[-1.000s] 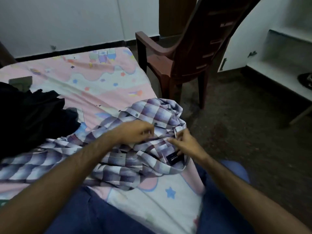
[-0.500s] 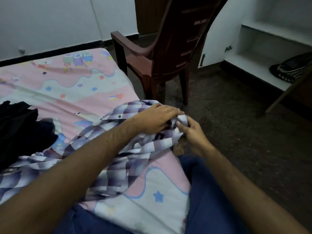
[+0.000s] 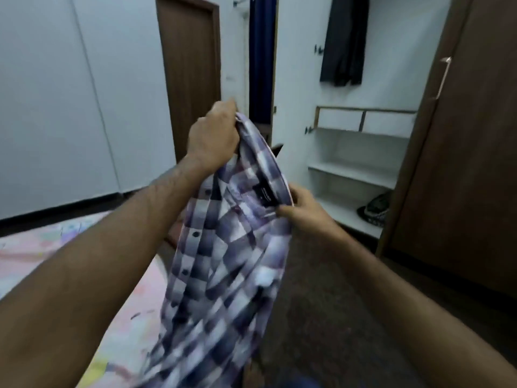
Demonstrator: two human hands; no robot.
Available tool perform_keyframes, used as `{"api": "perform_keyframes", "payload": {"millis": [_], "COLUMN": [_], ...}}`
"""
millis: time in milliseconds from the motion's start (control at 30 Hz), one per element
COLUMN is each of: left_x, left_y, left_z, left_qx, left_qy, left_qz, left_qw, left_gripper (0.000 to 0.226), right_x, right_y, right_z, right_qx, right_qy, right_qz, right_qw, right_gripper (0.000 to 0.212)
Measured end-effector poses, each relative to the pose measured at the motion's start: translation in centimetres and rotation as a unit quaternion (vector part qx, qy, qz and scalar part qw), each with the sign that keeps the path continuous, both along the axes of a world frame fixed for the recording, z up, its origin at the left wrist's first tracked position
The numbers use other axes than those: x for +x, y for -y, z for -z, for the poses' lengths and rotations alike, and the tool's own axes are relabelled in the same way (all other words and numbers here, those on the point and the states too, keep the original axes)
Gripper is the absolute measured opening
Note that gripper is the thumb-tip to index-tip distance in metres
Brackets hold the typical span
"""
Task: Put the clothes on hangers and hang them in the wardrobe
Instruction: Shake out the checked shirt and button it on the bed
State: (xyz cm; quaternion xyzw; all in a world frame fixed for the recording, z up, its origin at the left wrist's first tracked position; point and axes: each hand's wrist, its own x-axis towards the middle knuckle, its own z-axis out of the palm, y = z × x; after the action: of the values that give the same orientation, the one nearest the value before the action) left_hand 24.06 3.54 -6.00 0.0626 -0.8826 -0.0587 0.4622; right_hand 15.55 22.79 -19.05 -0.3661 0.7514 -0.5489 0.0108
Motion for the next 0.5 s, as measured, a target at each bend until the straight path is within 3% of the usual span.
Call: {"api": "perform_keyframes", "payload": {"millis": [67,167,233,333,433,500], "left_x": [0.2,0.6,0.6,1.1,2.1,2.3], "left_y": [0.7,1.2,1.5,1.8,0.6,-0.3], "left_z": [-2.3,-3.3,-3.3,-3.3,-2.4,-1.7], "left_qx": [0.037,0.023,0.039,0.071,0.135,0.184], "left_qy": [-0.038,-0.026,0.01,0.096,0.239,0.29], "left_qz": [-0.011,-0.025,0.027,0.139,0.24,0.299], "left_qw": [0.999,0.999,0.999,0.983,0.931,0.89], "left_gripper": [0.017,0.012,0.011,0.015,0.034,0.037], "right_x": [-1.8,-4.1,-5.3,-6.6,-6.0,-5.5], "right_y": [-2.6,-6.5,-8.1,-9.7,-11.3,-12.4], "right_z": [-1.8,-6.3,-9.1,-12.9,-17.0,-19.2], "right_qx": [0.018,0.015,-0.01,-0.043,-0.013,0.034], "right_qy": [-0.072,-0.13,-0.135,-0.143,-0.143,-0.133], "right_qz": [0.083,0.169,0.151,0.164,0.103,0.073], "right_qw": [0.994,0.977,0.979,0.975,0.984,0.988], "right_gripper": [0.014,0.017,0.02,0.009,0.013,0.01]}}
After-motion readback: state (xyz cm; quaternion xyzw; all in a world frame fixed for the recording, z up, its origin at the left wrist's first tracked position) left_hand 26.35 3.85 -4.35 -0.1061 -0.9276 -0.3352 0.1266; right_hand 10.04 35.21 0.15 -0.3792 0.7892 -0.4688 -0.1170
